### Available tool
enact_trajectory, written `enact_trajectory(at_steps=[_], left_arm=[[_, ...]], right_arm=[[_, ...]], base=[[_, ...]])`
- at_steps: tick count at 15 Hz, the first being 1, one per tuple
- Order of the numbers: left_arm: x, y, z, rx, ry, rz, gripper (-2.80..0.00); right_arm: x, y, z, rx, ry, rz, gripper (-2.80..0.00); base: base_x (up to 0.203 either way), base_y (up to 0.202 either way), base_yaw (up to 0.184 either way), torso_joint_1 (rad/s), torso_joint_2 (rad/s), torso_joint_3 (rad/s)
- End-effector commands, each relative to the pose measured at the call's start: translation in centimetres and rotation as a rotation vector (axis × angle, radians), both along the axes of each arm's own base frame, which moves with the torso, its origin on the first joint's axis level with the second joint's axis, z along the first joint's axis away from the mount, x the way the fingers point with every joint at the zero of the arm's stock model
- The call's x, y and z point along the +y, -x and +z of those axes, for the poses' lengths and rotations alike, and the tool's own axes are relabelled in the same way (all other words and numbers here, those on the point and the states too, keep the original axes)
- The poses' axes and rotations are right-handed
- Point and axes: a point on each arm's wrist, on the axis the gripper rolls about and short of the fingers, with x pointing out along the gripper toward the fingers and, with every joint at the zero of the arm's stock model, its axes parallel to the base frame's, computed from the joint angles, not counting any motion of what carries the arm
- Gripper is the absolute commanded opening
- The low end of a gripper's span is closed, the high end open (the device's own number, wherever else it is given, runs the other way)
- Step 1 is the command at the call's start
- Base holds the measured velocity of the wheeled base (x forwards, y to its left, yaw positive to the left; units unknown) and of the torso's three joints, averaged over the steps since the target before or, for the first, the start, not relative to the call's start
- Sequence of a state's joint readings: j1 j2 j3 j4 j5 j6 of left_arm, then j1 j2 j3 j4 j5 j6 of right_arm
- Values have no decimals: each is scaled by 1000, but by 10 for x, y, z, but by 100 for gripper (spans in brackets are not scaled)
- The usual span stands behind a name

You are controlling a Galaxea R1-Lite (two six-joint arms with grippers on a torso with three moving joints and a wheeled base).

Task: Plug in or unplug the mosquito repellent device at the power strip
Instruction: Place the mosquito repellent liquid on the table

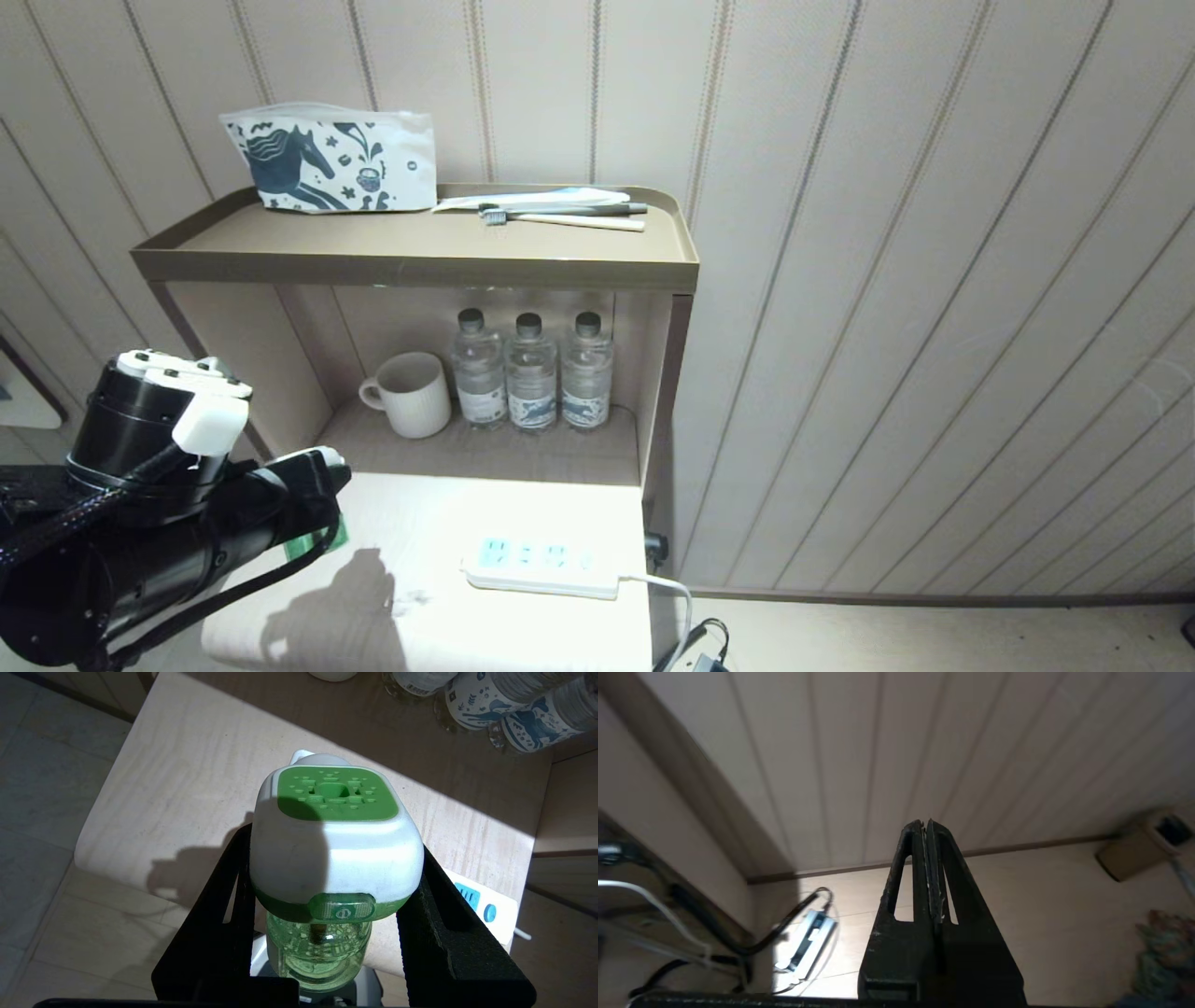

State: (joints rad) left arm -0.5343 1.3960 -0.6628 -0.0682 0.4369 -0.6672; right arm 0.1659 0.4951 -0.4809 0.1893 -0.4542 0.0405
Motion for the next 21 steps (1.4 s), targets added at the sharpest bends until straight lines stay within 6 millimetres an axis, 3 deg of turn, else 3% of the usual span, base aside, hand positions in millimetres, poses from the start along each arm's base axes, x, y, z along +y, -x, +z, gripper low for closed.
enact_trajectory(at_steps=[1, 3, 4, 6, 8, 10, 15, 21], left_arm=[[1, 1, 0, -3, 3, 5, -280], [0, 0, 0, -4, 5, 5, -280], [0, 0, 0, -1, 5, 5, -280], [1, 1, -1, 0, 3, 5, -280], [1, 2, 2, -11, 3, -6, -280], [0, 0, 5, -35, 10, -11, -280], [-2, -4, 7, -66, 23, -13, -280], [-5, -8, 7, -112, 51, -11, -280]], right_arm=[[-3, 43, -28, -145, 9, -64, -280], [1, 55, -61, -186, 18, 91, -280], [5, 53, -83, -168, 8, 211, -280], [8, 43, -107, -146, 1, 310, -280], [11, 37, -107, -260, 1, 418, -280], [11, 36, -108, -266, -6, 437, -280], [9, 36, -108, -258, 91, 364, -280], [8, 35, -105, -331, 24, 295, -280]], base=[[0, 0, 0, 0, 0, 0], [0, 0, 0, 0, 0, 0], [0, 0, 0, 0, 0, 0], [0, 0, 0, 0, 0, 0], [0, 0, 0, 0, 0, 0], [0, 0, 0, 0, 0, 0], [0, 0, 0, 0, 0, 0], [0, 0, 0, 0, 0, 0]])
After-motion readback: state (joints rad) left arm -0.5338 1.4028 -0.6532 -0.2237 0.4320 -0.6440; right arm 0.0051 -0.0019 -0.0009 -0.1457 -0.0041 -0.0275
